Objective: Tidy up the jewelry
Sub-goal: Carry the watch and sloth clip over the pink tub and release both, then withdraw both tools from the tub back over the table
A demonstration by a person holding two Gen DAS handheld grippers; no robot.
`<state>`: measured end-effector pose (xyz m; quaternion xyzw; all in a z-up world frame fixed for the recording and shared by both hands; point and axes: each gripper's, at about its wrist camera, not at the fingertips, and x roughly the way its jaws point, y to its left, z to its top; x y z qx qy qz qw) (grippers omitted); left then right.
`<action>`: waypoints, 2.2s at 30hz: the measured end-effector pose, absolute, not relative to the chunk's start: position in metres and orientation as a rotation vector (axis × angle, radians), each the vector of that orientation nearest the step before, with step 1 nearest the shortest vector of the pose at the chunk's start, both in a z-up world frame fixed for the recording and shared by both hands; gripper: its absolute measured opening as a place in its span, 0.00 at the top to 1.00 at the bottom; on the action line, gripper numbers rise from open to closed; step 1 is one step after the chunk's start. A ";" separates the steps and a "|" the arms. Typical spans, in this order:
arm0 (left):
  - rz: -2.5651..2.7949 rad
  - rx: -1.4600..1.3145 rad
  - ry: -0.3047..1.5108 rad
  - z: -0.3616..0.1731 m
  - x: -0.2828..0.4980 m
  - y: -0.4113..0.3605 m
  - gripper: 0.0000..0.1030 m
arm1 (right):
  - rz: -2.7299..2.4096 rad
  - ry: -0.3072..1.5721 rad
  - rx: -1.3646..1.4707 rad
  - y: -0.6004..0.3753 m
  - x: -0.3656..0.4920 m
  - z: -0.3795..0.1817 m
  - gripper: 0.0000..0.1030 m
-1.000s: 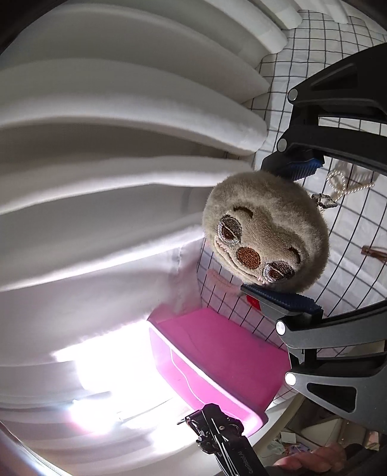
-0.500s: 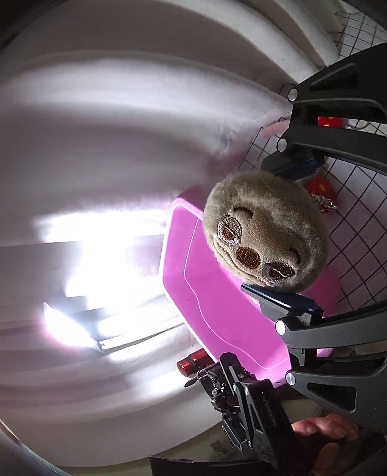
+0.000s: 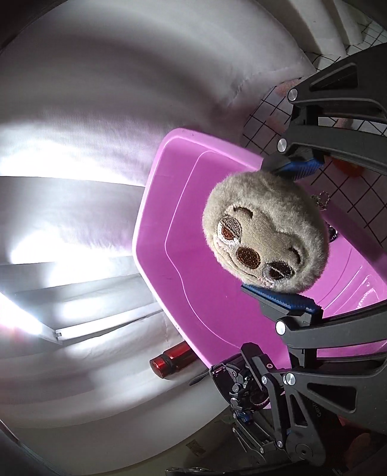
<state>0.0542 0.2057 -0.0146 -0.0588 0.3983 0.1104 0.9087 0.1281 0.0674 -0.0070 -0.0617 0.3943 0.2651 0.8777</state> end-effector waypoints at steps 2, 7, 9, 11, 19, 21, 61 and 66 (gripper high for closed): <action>0.227 -0.121 0.847 -0.021 0.057 0.210 0.36 | 0.541 0.849 -0.153 0.073 0.132 -0.016 0.42; 0.221 -0.117 0.871 -0.030 0.059 0.216 0.36 | 0.530 0.883 -0.172 0.089 0.138 -0.030 0.42; 0.220 -0.113 0.879 -0.033 0.061 0.218 0.36 | 0.525 0.894 -0.185 0.094 0.143 -0.034 0.42; 0.219 -0.111 0.888 -0.035 0.064 0.219 0.36 | 0.510 0.901 -0.193 0.096 0.147 -0.038 0.42; 0.217 -0.076 0.894 -0.042 0.064 0.219 0.27 | 0.470 0.921 -0.228 0.101 0.151 -0.044 0.37; 0.225 -0.066 0.863 -0.036 0.061 0.219 0.13 | 0.463 0.925 -0.224 0.102 0.153 -0.044 0.32; 0.243 -0.080 0.844 -0.019 0.023 0.213 0.12 | 0.463 0.877 -0.167 0.083 0.115 -0.020 0.28; 0.225 -0.079 0.828 -0.012 0.015 0.201 0.12 | 0.444 0.861 -0.139 0.065 0.105 -0.015 0.28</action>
